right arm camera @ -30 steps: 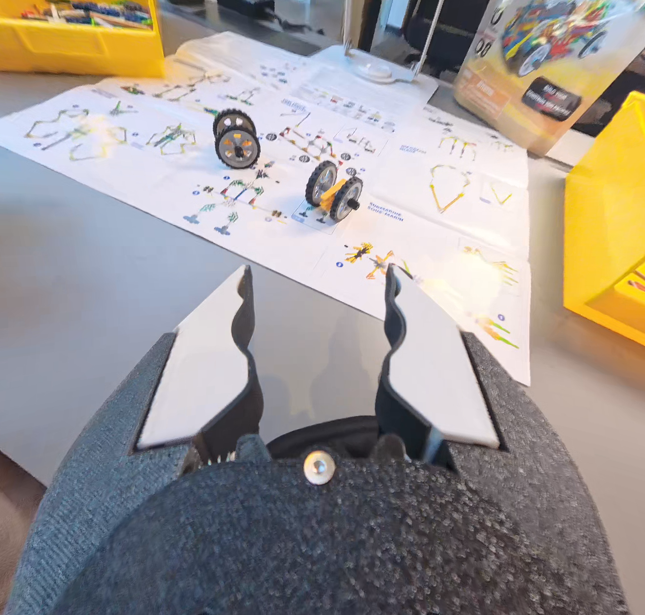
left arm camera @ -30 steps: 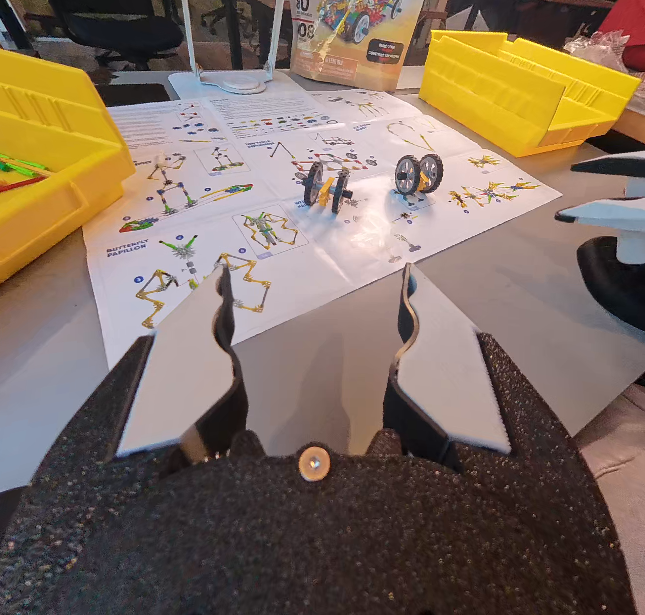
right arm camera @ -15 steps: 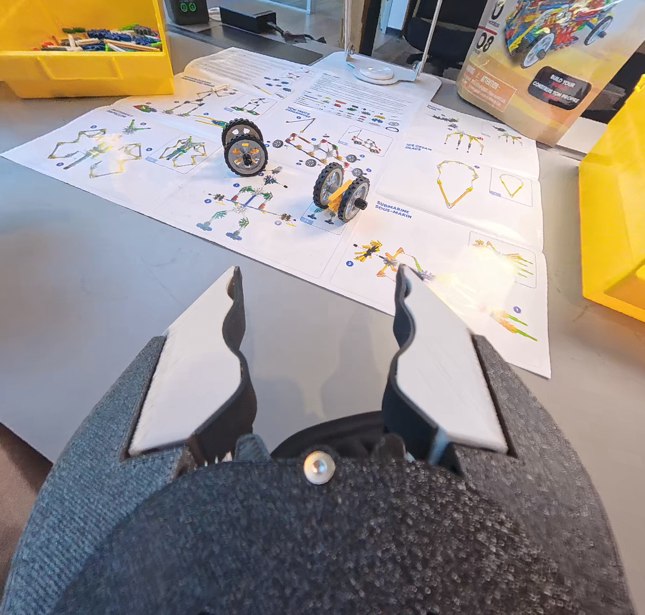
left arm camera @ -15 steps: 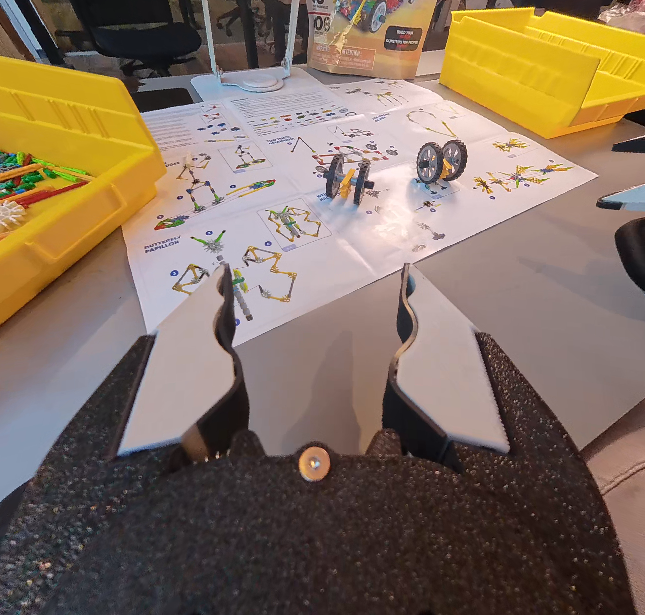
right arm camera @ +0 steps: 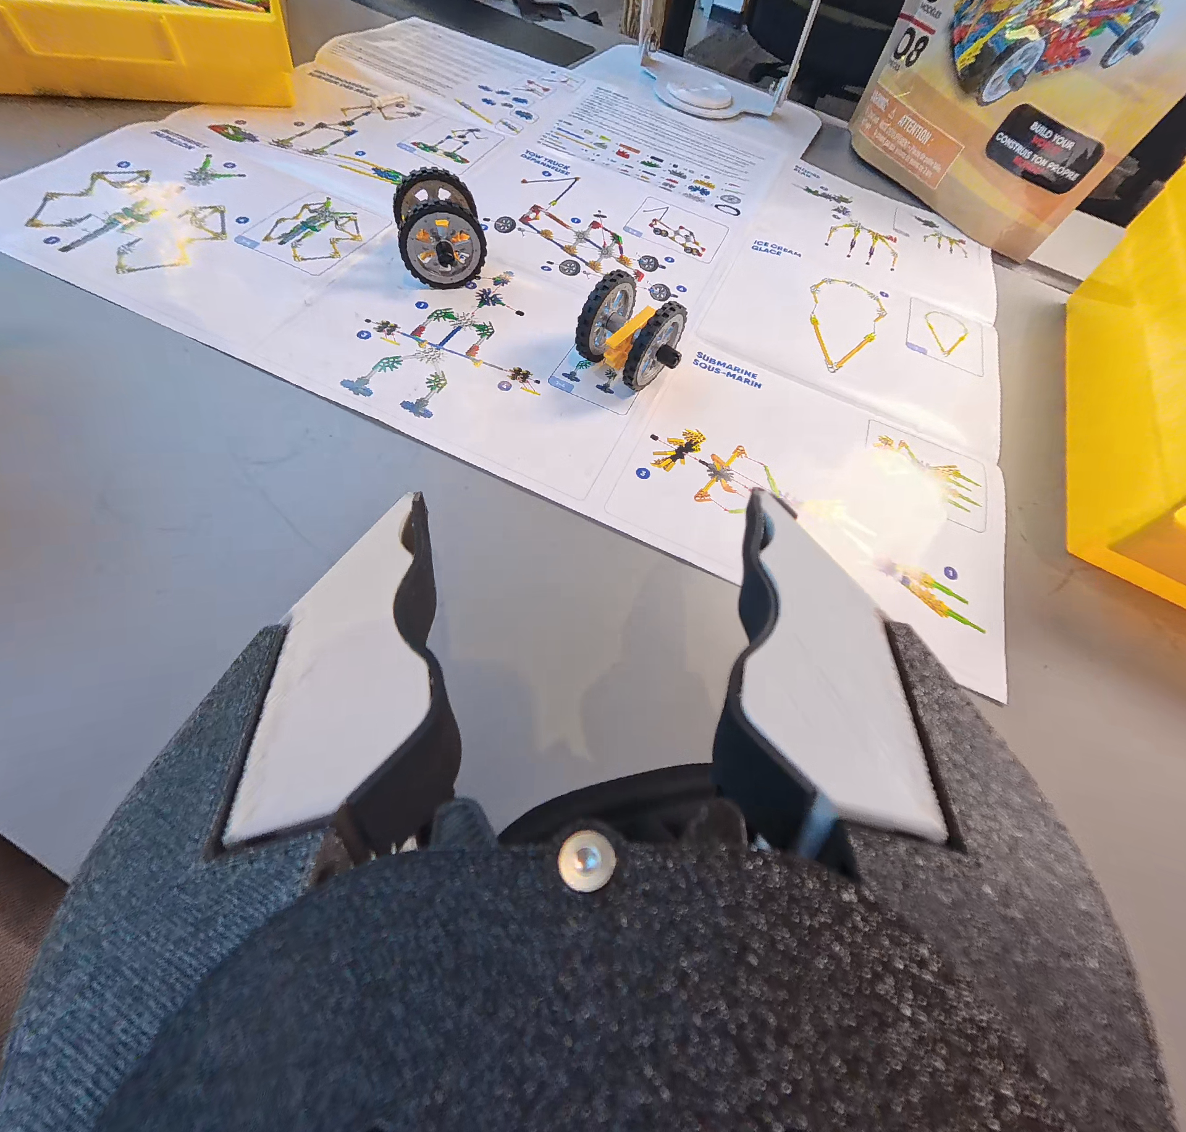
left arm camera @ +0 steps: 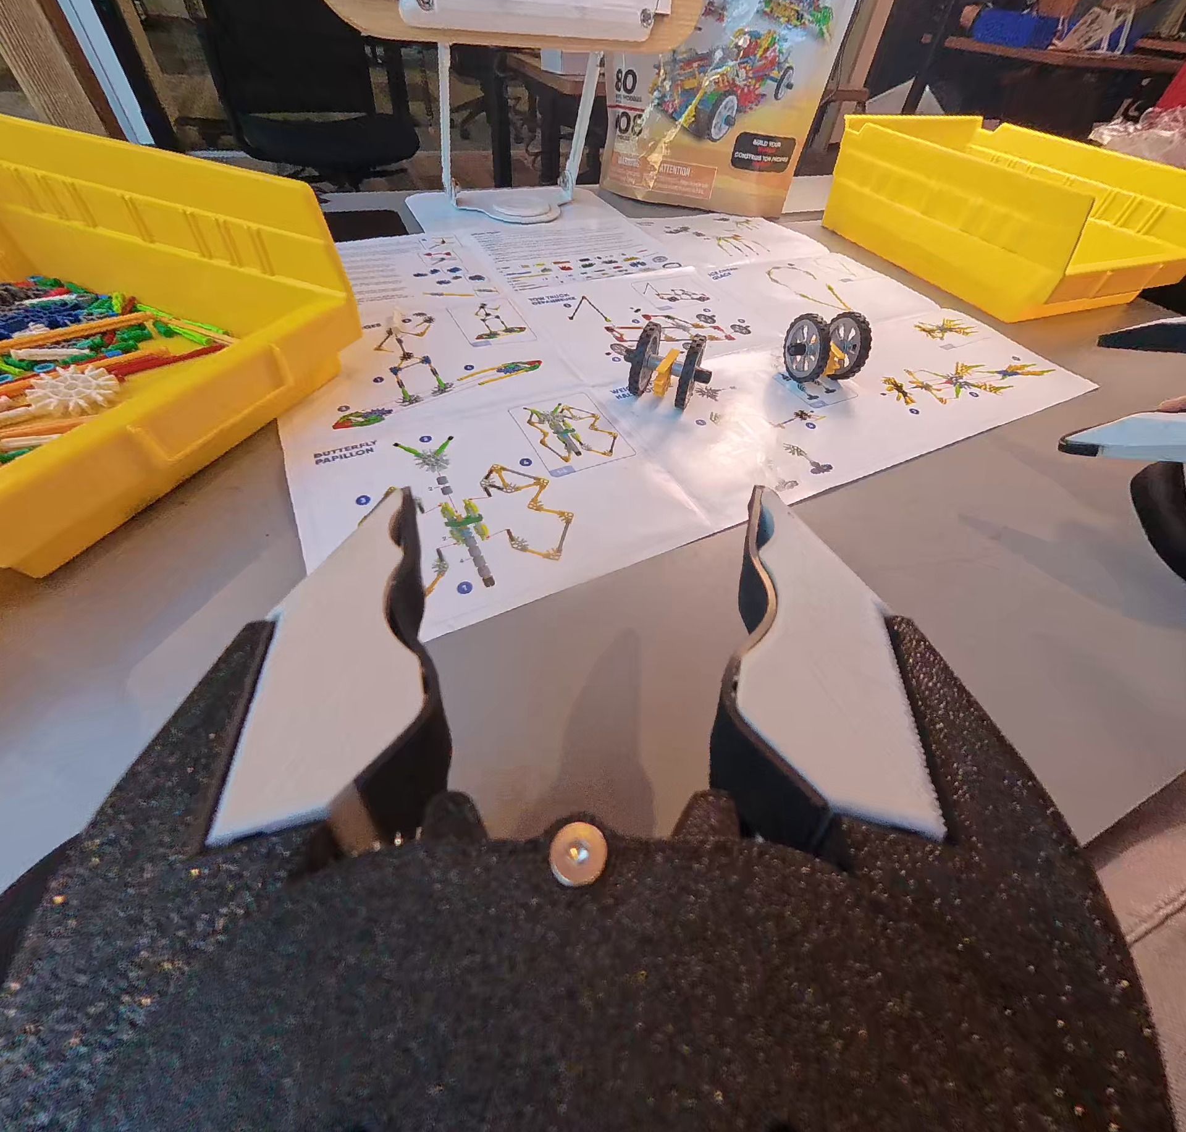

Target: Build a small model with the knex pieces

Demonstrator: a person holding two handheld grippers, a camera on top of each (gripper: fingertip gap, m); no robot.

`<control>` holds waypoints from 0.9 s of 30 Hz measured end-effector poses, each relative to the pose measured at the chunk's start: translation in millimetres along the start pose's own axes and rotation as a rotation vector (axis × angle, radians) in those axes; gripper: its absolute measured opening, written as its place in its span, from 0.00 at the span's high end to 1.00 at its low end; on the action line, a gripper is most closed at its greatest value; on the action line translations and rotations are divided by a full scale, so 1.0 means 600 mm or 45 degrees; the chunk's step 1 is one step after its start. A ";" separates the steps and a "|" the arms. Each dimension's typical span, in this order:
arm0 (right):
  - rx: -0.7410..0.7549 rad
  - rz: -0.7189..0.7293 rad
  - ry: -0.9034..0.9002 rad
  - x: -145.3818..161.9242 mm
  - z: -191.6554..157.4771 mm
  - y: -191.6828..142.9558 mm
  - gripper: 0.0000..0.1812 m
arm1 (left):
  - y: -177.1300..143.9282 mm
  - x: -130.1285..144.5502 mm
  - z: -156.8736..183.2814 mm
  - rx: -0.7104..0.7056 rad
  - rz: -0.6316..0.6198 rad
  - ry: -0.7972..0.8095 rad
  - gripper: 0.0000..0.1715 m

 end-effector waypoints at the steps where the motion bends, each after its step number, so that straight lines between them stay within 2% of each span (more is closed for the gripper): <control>1: 0.002 0.003 0.002 -0.001 0.001 0.000 0.46 | 0.000 0.000 0.001 0.006 -0.006 -0.008 0.41; 3: -0.012 0.006 0.004 -0.004 0.002 0.003 0.45 | 0.001 -0.001 0.004 0.026 -0.029 -0.007 0.39; 7: -0.026 0.036 -0.019 -0.009 0.000 0.007 0.45 | 0.001 0.005 0.008 -0.047 -0.065 0.048 0.32; 11: -0.046 0.038 -0.039 -0.010 -0.003 0.008 0.45 | -0.004 0.005 0.004 -0.097 -0.073 0.071 0.29; 21: -0.063 0.030 -0.051 -0.011 -0.003 0.013 0.45 | -0.005 0.018 0.006 -0.084 -0.140 0.078 0.32; 27: -0.057 0.007 -0.080 -0.010 -0.006 0.018 0.47 | -0.008 0.016 0.002 -0.083 -0.111 0.081 0.33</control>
Point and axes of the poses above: each gripper's, where its closed fingertips meet, y out along the fingers, x out of its underside, z = x × y across the jaws, the point moved 10 cm from there along -y, back along the fingers, and after that the axes turned 4 degrees about -x, right-handed, at the moved point
